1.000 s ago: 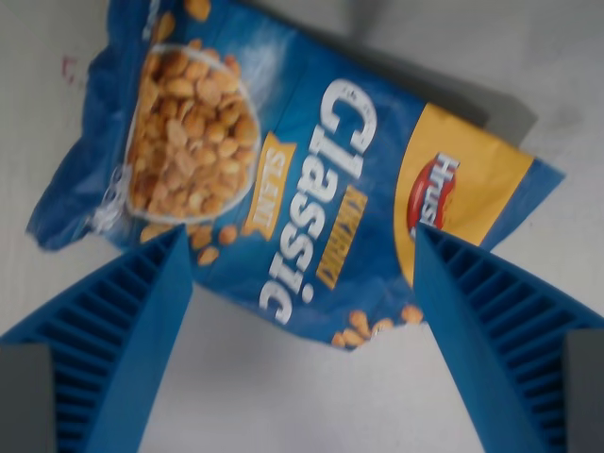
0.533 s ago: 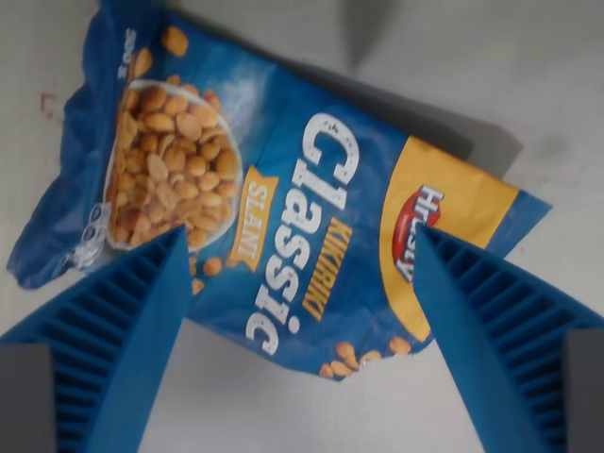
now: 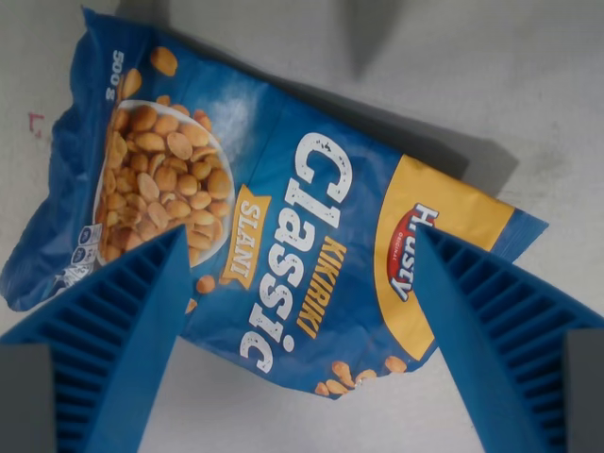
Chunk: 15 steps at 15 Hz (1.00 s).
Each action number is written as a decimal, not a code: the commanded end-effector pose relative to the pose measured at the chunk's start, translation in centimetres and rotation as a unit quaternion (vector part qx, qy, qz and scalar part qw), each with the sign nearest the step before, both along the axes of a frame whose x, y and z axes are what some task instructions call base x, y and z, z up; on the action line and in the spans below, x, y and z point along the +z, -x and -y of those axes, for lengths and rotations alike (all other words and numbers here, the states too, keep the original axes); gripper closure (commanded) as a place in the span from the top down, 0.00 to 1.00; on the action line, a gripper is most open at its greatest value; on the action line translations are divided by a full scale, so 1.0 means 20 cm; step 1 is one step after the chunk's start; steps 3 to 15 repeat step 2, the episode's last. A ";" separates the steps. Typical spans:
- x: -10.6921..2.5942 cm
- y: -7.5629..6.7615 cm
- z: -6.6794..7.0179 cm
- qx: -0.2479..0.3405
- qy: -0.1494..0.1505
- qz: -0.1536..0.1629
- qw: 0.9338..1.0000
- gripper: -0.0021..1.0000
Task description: Move above the blue bag
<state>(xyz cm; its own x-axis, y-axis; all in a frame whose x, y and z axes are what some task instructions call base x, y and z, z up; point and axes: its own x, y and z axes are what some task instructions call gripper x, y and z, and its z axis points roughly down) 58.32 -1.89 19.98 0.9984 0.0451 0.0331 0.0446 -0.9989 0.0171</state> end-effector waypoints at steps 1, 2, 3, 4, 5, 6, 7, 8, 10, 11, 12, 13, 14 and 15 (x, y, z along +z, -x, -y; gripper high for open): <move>0.00 -0.05 0.01 -0.009 -0.015 -0.010 1.000 1.00; 0.00 -0.05 0.01 -0.009 -0.015 -0.010 1.000 1.00; 0.00 -0.05 0.01 -0.009 -0.015 -0.010 1.000 1.00; 0.00 -0.05 0.01 -0.009 -0.015 -0.010 1.000 1.00; 0.00 -0.05 0.01 -0.009 -0.015 -0.010 1.000 1.00; 0.00 -0.05 0.01 -0.009 -0.015 -0.010 1.000 1.00; 0.00 -0.05 0.01 -0.009 -0.015 -0.010 1.000 1.00; 0.00 -0.05 0.01 -0.009 -0.015 -0.010 1.000 1.00; 0.00 -0.05 0.01 -0.009 -0.015 -0.010 1.000 1.00; 0.00 -0.05 0.01 -0.009 -0.015 -0.010 1.000 1.00; 0.00 -0.05 0.01 -0.009 -0.015 -0.010 1.000 1.00; 0.00 -0.05 0.01 -0.009 -0.015 -0.010 1.000 1.00; 0.00 -0.05 0.01 -0.009 -0.015 -0.010 1.000 1.00; 0.00 -0.05 0.01 -0.009 -0.015 -0.010 1.000 1.00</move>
